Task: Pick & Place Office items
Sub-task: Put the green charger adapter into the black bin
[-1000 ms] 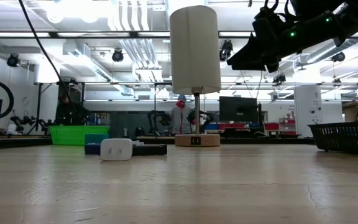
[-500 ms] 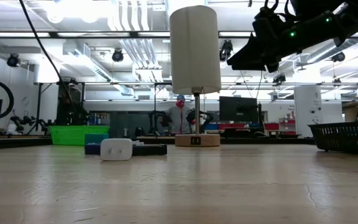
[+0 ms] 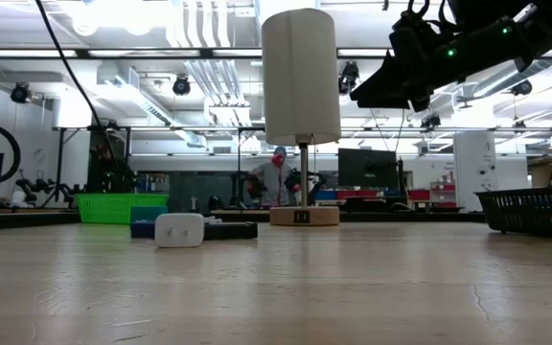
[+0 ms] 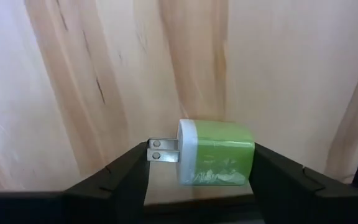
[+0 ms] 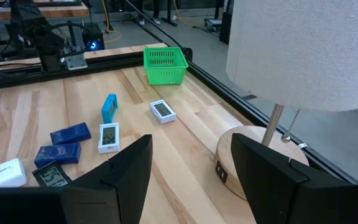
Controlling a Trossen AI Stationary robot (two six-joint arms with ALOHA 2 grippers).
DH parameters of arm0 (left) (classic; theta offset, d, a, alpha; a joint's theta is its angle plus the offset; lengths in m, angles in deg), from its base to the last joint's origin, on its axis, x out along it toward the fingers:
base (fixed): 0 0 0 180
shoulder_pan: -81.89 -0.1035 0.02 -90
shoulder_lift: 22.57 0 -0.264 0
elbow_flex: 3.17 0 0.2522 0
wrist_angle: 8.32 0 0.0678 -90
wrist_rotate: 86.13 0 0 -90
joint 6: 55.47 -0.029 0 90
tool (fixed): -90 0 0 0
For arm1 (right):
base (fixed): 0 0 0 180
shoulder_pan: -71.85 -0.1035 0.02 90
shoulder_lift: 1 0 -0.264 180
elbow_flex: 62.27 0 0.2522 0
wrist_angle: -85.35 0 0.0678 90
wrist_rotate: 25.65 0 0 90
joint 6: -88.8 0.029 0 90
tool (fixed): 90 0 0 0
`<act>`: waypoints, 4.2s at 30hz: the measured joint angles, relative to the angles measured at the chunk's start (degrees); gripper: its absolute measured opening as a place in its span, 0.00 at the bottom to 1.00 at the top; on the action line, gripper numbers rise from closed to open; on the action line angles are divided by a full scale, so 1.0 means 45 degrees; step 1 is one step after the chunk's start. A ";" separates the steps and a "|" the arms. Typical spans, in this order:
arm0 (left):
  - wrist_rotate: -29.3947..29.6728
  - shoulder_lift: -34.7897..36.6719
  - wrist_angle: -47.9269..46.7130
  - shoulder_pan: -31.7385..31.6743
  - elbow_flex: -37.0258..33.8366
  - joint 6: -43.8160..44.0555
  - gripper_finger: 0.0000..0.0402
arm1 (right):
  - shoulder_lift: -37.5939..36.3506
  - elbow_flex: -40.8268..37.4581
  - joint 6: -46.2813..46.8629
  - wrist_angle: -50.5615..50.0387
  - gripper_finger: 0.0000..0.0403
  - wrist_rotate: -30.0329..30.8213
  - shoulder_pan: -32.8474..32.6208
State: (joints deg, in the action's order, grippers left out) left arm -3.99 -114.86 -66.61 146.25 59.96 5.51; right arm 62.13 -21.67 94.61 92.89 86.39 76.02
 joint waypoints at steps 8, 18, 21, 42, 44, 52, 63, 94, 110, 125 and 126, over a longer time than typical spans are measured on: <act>0.0082 -0.0005 0.0003 -0.1541 0.0000 -0.1635 0.60 | 0.0000 0.0000 0.0005 0.0000 0.54 0.0005 -0.0005; 0.0089 -0.0017 0.0272 -0.3864 -0.0013 -0.4338 0.61 | 0.0000 0.0000 0.0005 0.0000 0.54 0.0005 0.0000; 0.0102 -0.0029 0.0632 -0.4446 -0.0015 -0.5200 0.61 | 0.0000 0.0000 0.0005 0.0000 0.54 0.0005 -0.0001; -0.0057 -0.0097 0.0829 -0.8725 0.0884 -0.7477 0.61 | 0.0000 0.0000 0.0000 0.0000 0.54 0.0005 -0.0004; -0.0057 -0.0097 0.0586 -0.9094 0.1142 -0.7908 0.61 | 0.0000 0.0000 0.0005 0.0000 0.54 0.0005 -0.0005; 0.0737 0.0083 0.0175 -0.9680 0.2463 -0.9843 0.61 | 0.0000 0.0000 0.0000 0.0000 0.54 0.0005 0.0000; 0.1425 -0.0445 -0.0095 -1.1408 0.4745 -1.0782 0.61 | 0.0000 0.0000 0.0005 0.0000 0.54 0.0005 -0.0004; 0.2239 -0.0699 0.1902 -1.4023 0.4779 -0.9796 0.61 | 0.0000 0.0000 0.0000 0.0000 0.54 0.0005 -0.0001; 0.2155 -0.0884 0.2528 -1.4568 0.4775 -0.9954 0.61 | 0.0000 0.0000 0.0005 0.0000 0.54 0.0005 0.0000; 0.1508 -0.0884 0.6792 -1.4222 0.4765 -1.1372 0.61 | 0.0000 0.0000 0.0005 0.0000 0.54 0.0005 -0.0001; 0.1508 -0.0884 0.6768 -1.4227 0.4765 -1.1387 0.61 | 0.0000 0.0000 0.0005 0.0000 0.54 0.0005 0.0000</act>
State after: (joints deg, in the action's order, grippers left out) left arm 2.79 -118.83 -36.15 82.23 81.40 -45.73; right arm 62.13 -21.67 94.63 92.89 86.41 76.02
